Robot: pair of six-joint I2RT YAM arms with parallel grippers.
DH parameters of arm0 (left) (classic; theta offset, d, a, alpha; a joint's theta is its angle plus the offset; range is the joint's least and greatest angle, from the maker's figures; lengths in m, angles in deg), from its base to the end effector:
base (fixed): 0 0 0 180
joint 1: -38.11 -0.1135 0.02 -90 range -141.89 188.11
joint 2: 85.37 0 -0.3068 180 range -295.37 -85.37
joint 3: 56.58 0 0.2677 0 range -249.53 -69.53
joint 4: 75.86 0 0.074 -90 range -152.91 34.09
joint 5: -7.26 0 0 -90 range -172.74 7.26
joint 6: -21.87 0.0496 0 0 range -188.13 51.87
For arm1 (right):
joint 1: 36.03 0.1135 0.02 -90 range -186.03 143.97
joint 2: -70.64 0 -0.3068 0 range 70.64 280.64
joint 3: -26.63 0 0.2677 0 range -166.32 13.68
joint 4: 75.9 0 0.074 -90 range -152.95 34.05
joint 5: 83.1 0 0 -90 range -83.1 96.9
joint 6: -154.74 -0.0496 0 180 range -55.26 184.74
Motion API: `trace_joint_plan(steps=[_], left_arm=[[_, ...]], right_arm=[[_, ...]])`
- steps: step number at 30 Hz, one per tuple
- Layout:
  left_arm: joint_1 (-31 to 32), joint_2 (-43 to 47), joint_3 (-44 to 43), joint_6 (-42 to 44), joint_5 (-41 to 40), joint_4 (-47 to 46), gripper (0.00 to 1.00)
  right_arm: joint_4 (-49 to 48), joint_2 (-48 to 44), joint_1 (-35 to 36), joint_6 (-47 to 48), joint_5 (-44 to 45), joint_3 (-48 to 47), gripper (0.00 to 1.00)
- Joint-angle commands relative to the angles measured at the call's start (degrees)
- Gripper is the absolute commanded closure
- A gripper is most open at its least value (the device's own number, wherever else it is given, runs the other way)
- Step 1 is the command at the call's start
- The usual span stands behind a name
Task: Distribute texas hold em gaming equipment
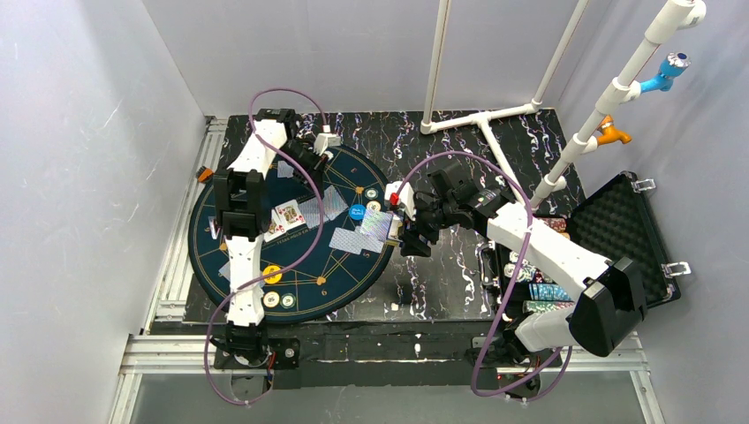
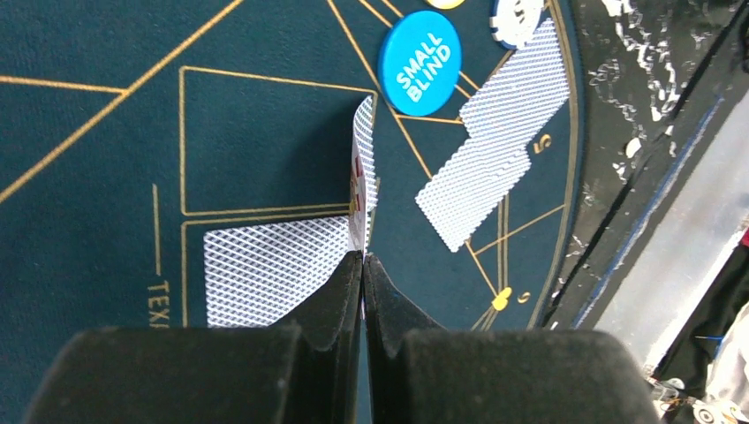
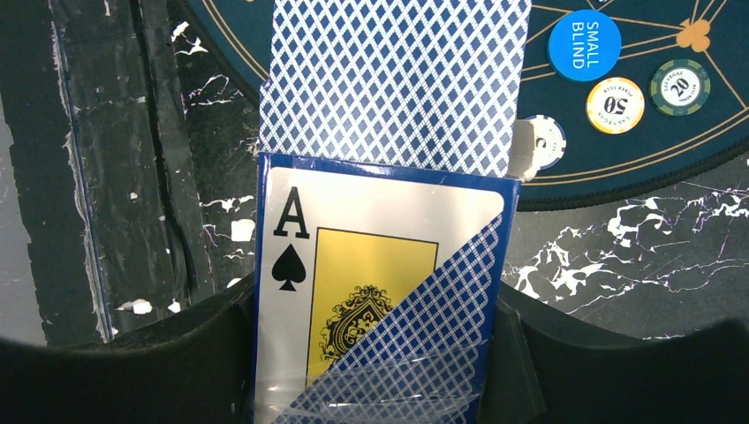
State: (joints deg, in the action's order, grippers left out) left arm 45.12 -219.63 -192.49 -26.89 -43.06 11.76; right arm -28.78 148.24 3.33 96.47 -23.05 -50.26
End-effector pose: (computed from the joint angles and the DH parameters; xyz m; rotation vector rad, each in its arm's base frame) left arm 0.5019 -0.0936 0.2290 1.1471 2.4766 -0.9128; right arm 0.2165 0.2096 0.3231 -1.5678 1.7762 0.6894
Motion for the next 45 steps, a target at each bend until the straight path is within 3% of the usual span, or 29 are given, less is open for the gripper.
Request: trace_joint_plan(steps=[1, 11, 19, 22, 25, 28, 29, 30, 33, 35, 37, 39, 40, 45], left_arm=[[1.17, -1.75, -3.50, 2.03, -2.85, 1.00, 1.00], [2.42, -5.73, -5.83, 1.70, -12.32, -7.33, 1.00], [3.87, -6.93, -5.45, 1.42, -14.31, -9.61, 0.97], [3.85, -6.62, -5.24, 0.67, -14.41, -10.45, 0.85], [3.93, -4.95, -4.59, -1.05, -14.49, -10.63, 0.54], [3.66, 0.51, -1.13, -4.90, -13.05, -12.32, 0.35], [3.38, 3.02, 0.78, -7.25, -11.38, -13.49, 0.18], [3.16, 6.02, 2.97, -9.61, -9.46, -14.88, 0.11], [3.06, 15.72, 12.05, -17.37, -4.15, -20.35, 0.02], [3.01, 23.93, 20.46, -23.87, 0.51, -25.74, 0.02], [3.09, 37.72, 37.25, -37.80, 4.93, -38.77, 0.02], [4.82, 47.26, 44.34, -46.45, 0.29, -44.64, 0.02], [7.22, 49.58, 45.80, -48.11, -5.86, -44.60, 0.02], [18.85, 58.05, 51.25, -45.80, -24.41, -45.94, 0.02]], right_arm=[[-0.94, -0.15, -0.37, 0.69, -0.81, -0.92, 0.99], [-0.77, 0.00, -0.51, 0.58, -1.05, -0.92, 0.99], [-0.94, 0.09, -0.52, 0.61, -1.33, -0.59, 0.99], [-0.97, 0.09, -0.60, 0.61, -1.26, -0.57, 0.99], [-1.24, 0.09, -0.54, 0.37, -1.25, -0.49, 0.99], [-2.15, 0.22, -0.56, -0.42, -1.40, -0.27, 0.99], [-2.63, 0.31, -0.58, -0.83, -1.47, -0.22, 0.99], [-3.07, 0.33, -0.59, -1.21, -1.57, -0.22, 0.99], [-4.18, 0.61, -0.55, -2.40, -2.25, -0.46, 0.99], [-4.80, 0.77, -0.59, -3.38, -3.18, -1.01, 0.99], [-5.67, 0.96, -0.55, -4.90, -4.59, -2.16, 0.99], [-6.21, 1.30, -0.51, -6.18, -4.60, -3.04, 0.99], [-6.35, 1.43, -0.42, -6.51, -4.77, -3.31, 0.99], [-7.19, 1.77, -0.42, -8.41, -7.90, -4.61, 0.99]])
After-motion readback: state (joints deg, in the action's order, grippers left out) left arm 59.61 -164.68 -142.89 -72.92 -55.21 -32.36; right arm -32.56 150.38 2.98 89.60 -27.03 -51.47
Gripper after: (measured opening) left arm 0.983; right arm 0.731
